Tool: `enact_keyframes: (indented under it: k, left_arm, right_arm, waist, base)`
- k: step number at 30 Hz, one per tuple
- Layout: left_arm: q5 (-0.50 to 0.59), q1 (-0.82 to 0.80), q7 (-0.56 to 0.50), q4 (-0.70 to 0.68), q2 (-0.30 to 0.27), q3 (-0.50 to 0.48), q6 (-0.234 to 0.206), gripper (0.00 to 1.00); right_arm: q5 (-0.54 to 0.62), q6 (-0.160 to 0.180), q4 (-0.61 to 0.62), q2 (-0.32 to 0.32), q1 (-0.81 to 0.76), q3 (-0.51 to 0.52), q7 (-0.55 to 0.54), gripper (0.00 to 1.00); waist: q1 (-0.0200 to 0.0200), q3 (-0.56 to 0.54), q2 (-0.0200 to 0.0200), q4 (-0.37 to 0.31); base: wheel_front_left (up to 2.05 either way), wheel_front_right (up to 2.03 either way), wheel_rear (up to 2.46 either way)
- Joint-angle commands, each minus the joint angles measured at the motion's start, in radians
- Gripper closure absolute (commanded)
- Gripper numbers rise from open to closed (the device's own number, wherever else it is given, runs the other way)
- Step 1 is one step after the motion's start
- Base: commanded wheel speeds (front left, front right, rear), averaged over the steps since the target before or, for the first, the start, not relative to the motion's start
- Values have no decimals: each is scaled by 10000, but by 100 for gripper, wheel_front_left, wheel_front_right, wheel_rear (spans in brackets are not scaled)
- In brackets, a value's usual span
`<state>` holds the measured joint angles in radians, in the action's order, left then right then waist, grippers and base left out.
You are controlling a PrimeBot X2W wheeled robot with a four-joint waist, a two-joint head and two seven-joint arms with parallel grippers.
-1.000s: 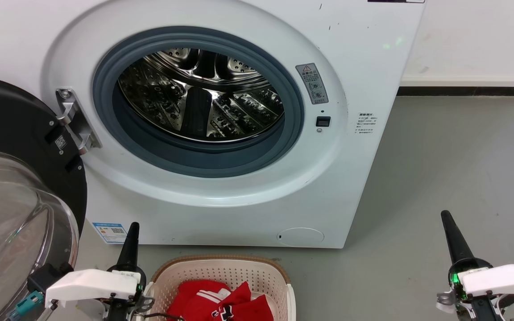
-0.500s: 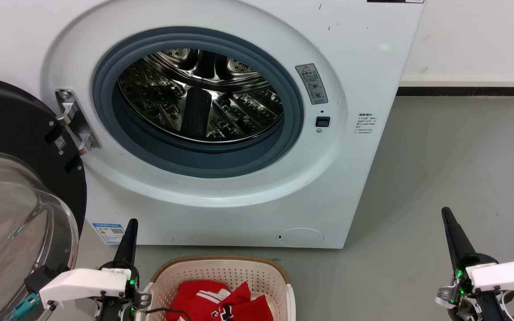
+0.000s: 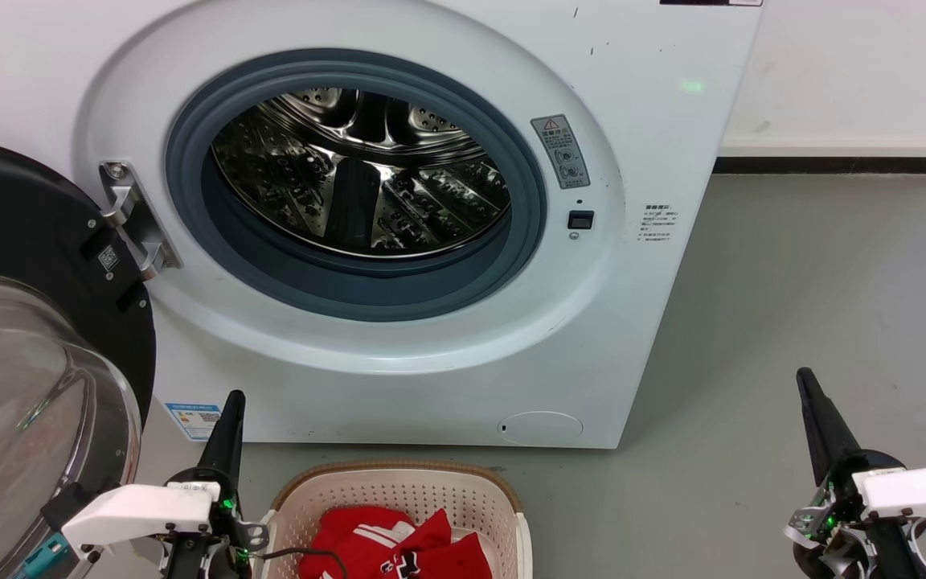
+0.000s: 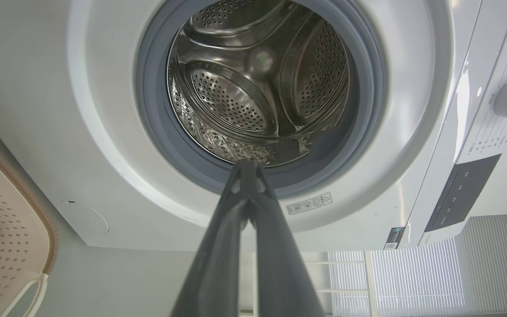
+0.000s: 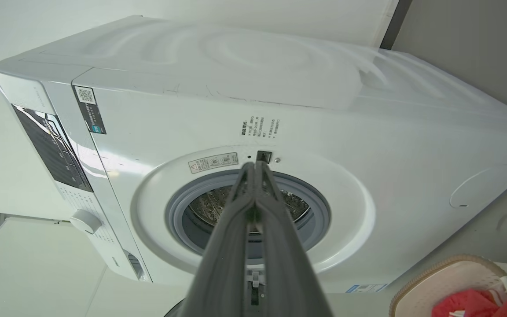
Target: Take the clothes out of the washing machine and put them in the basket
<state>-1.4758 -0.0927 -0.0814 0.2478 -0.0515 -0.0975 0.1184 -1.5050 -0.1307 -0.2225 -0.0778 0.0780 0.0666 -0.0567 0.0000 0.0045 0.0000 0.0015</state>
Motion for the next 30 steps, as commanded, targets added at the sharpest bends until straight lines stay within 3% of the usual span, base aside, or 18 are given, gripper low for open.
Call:
enact_keyframes:
  k: [1, 18, 30]
  left_arm:
    - [-225, -185, -66, -55, 5, -45, 62, 100]
    - [-1413, -205, -375, -36, 18, -205, 151, 100]
    - [-1388, -194, -364, -37, 18, -199, 149, 100]
  right_arm:
    - [-230, -1, -28, -5, 194, 38, -65, 100]
    - [-1407, 0, -231, 39, 351, 142, -331, 100]
    - [-1312, 0, -228, 73, 347, 188, -365, 100]
  waist:
    - [0, -1, 0, -1]
    - [0, -13, 0, -15]
    - [0, -13, 0, -15]
  base:
    - [0, 0, 0]
    - [0, 0, 0]
    - [0, 0, 0]
